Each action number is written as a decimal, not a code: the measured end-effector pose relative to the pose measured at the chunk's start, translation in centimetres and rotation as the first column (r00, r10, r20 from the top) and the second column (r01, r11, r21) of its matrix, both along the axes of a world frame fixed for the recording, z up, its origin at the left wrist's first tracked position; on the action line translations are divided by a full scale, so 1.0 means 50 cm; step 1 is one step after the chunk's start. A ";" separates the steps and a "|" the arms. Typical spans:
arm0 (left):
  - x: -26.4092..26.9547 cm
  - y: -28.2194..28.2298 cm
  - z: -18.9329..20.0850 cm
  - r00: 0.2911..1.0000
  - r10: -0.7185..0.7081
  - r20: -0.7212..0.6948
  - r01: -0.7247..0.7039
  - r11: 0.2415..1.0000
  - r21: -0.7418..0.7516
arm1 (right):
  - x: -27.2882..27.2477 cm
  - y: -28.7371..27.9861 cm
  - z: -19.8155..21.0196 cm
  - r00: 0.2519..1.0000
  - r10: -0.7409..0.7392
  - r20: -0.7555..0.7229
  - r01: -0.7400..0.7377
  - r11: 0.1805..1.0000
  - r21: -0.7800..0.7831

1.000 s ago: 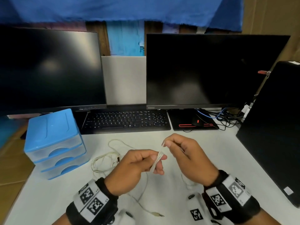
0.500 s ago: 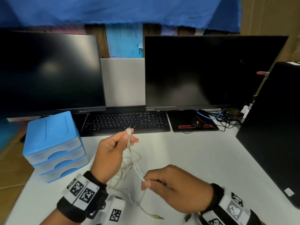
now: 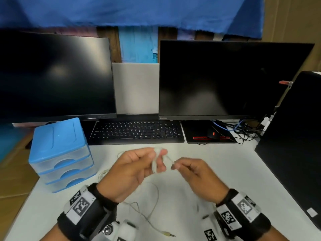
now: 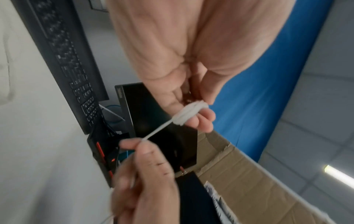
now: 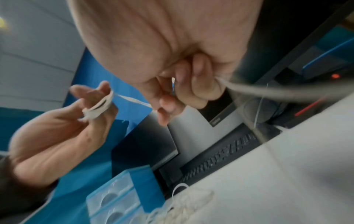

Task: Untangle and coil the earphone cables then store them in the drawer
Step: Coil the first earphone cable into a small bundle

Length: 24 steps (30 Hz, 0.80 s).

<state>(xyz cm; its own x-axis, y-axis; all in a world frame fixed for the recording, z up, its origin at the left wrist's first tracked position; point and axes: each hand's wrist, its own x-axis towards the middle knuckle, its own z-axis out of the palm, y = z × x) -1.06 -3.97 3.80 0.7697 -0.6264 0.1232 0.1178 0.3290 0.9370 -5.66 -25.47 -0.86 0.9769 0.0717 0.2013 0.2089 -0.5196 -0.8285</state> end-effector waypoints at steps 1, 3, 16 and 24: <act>0.007 0.003 0.003 0.996 0.070 -0.048 -0.072 0.996 -0.052 | -0.002 0.011 -0.013 0.998 0.042 -0.041 -0.044 0.998 -0.036; 0.027 0.013 0.004 0.978 0.191 -0.087 -0.200 0.974 -0.107 | -0.011 0.036 -0.027 0.991 0.110 -0.075 -0.119 0.986 -0.119; 0.049 0.015 -0.050 0.869 0.331 0.368 -0.436 0.865 0.249 | -0.109 0.113 0.111 0.943 0.308 0.125 -0.275 0.934 -0.226; -0.011 -0.008 -0.034 0.981 -0.138 0.135 0.111 0.975 0.190 | -0.043 0.037 0.101 0.946 -0.145 0.289 0.124 0.988 0.089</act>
